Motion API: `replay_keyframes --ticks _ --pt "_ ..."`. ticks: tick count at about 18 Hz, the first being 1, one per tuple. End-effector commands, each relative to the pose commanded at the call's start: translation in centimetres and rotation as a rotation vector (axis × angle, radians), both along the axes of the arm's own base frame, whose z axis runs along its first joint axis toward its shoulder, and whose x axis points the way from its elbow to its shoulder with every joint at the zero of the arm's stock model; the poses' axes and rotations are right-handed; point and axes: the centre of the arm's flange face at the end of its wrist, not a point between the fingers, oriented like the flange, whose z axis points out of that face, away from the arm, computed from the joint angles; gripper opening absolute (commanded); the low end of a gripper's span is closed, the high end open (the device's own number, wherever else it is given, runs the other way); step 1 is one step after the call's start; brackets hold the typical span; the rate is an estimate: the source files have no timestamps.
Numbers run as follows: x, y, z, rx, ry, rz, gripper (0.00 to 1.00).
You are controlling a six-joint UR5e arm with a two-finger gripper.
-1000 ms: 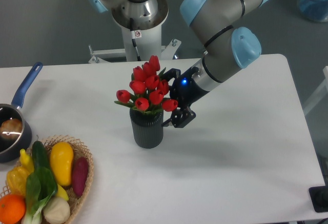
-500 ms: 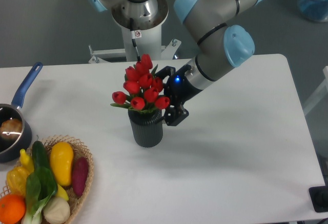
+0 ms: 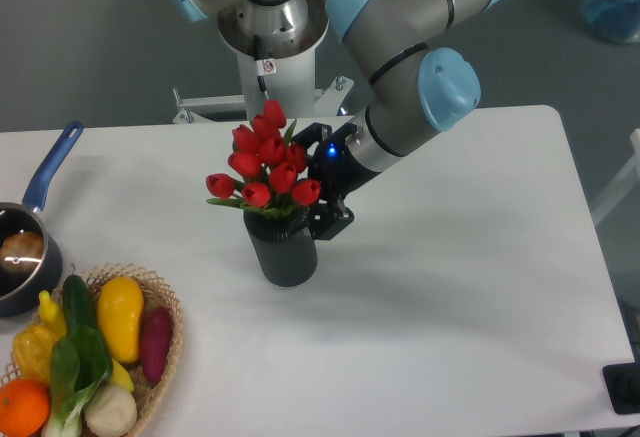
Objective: Pick up the flowers from the vase
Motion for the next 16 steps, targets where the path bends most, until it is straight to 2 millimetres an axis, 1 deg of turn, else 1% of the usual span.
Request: replay_keyframes --ticks 5,6,8,11,14,16 --pt "-0.7 -0.1 -0.1 0.005 -0.01 0.017 1.0" --pt "-0.8 -0.1 -0.3 0.012 -0.022 0.023 1.0" --pt "-1.1 0.7 -1.4 0.046 -0.072 0.044 1.0" --pt "-3.0 -0.3 -1.4 0.057 -0.072 0.079 1.0" --pt "-3.7 -0.7 -2.0 0.053 -0.079 0.091 1.0" --pt "-3.4 -0.7 -2.4 0.052 -0.091 0.092 1.0"
